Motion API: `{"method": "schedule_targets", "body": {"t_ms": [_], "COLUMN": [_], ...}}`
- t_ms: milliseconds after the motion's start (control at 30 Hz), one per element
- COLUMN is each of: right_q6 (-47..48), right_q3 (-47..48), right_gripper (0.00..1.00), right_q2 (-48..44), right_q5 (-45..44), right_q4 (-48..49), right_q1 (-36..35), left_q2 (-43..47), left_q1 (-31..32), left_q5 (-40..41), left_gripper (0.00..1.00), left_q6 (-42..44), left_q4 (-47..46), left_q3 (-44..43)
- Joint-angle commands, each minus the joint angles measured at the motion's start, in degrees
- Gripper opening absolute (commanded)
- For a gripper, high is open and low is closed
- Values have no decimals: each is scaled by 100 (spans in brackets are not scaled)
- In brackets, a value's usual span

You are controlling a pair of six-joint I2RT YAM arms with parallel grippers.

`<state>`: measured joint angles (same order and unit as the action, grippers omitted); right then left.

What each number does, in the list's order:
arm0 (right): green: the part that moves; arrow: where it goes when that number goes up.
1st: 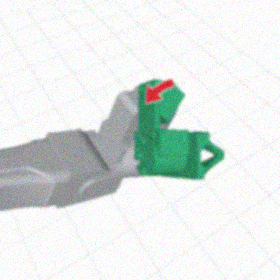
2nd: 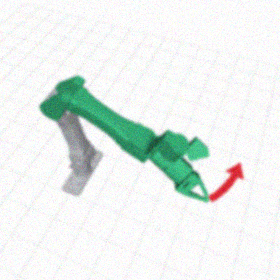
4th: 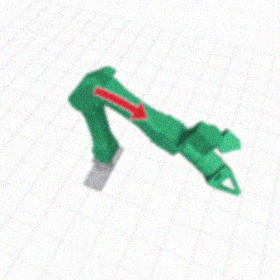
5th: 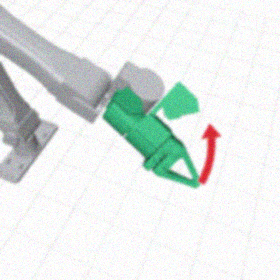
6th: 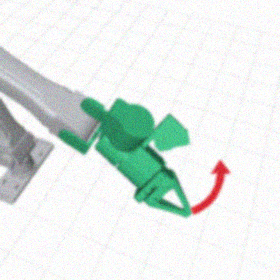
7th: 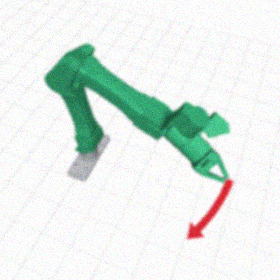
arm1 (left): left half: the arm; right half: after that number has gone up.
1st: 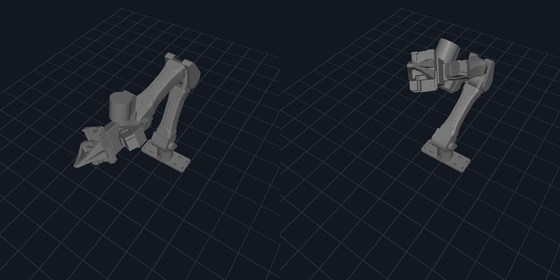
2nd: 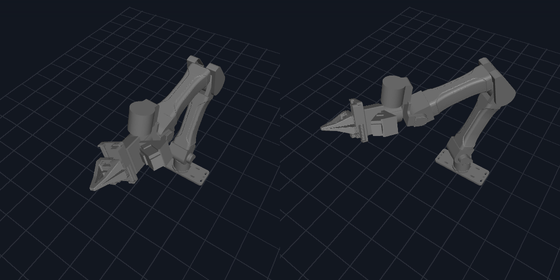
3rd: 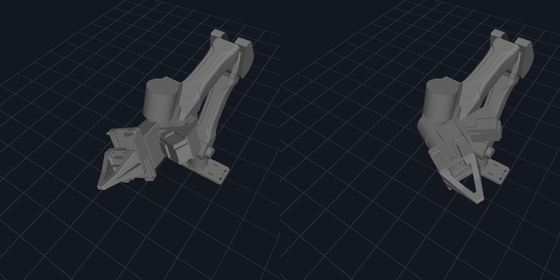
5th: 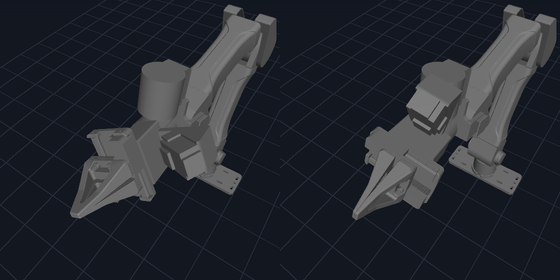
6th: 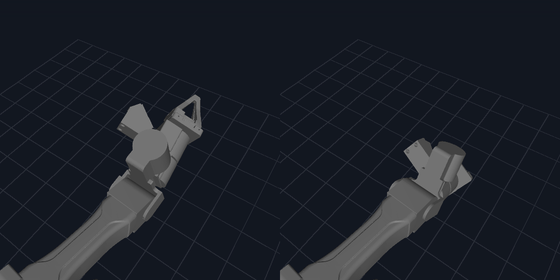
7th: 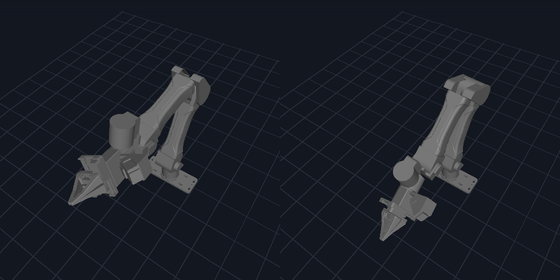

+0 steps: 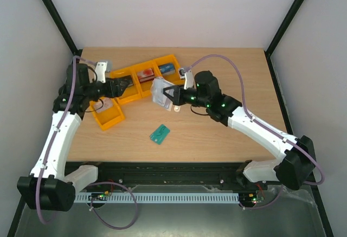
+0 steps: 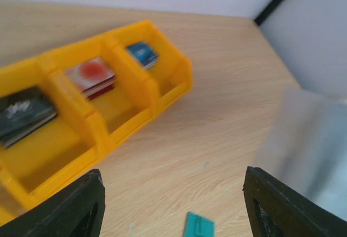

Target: Take the credit cards out of the card holder

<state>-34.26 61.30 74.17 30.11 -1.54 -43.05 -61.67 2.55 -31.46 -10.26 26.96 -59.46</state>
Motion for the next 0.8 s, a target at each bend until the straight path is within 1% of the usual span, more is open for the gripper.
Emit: {"method": "schedule_targets", "body": {"t_ms": [0, 33, 100, 133, 200, 233, 267, 300, 400, 500, 567, 700, 733, 767], "right_q6": [218, 194, 140, 176, 271, 317, 393, 450, 504, 478, 494, 540, 543, 532], "right_q3": [467, 677, 1137, 1346, 1640, 1751, 1818, 1821, 1618, 1622, 1665, 1598, 1559, 1512], "right_gripper": [2, 2, 2, 2, 2, 2, 2, 2, 2, 2, 2, 2, 2, 2], "right_q2": [181, 283, 555, 663, 829, 901, 964, 987, 980, 1087, 1148, 1066, 1024, 990], "right_q5": [-1224, -1668, -2512, -2824, -3225, -3247, -3049, -2599, -1135, -521, -78, 699, 815, 938], "right_q4": [-859, -1177, -1918, -2121, -2325, -2339, -2270, -2084, -1402, -1073, -889, -437, -346, -274], "right_q1": [22, 16, -4, -52, -200, -271, -301, -313, -310, -311, -314, -277, -246, -198], "left_q2": [-46, -87, -199, -257, -368, -435, -494, -561, -771, -981, -1075, -1131, -1137, -1147], "left_q1": [161, 224, 404, 462, 659, 778, 876, 992, 1279, 1498, 1523, 1521, 1524, 1528], "left_q5": [-973, -1228, -1570, -1535, -1158, -881, -671, -548, -569, -875, -936, -656, -635, -723], "left_gripper": [71, 71, 75, 79, 92, 98, 99, 99, 99, 99, 99, 98, 91, 78], "left_q6": [745, 803, 822, 788, 768, 815, 894, 966, 1087, 1081, 1054, 1325, 1394, 1484], "left_q4": [432, 544, 624, 574, 484, 467, 463, 459, 387, 309, 247, 325, 379, 460], "left_q3": [-869, -995, -1092, -1067, -917, -845, -757, -719, -696, -719, -704, -664, -663, -675]}}
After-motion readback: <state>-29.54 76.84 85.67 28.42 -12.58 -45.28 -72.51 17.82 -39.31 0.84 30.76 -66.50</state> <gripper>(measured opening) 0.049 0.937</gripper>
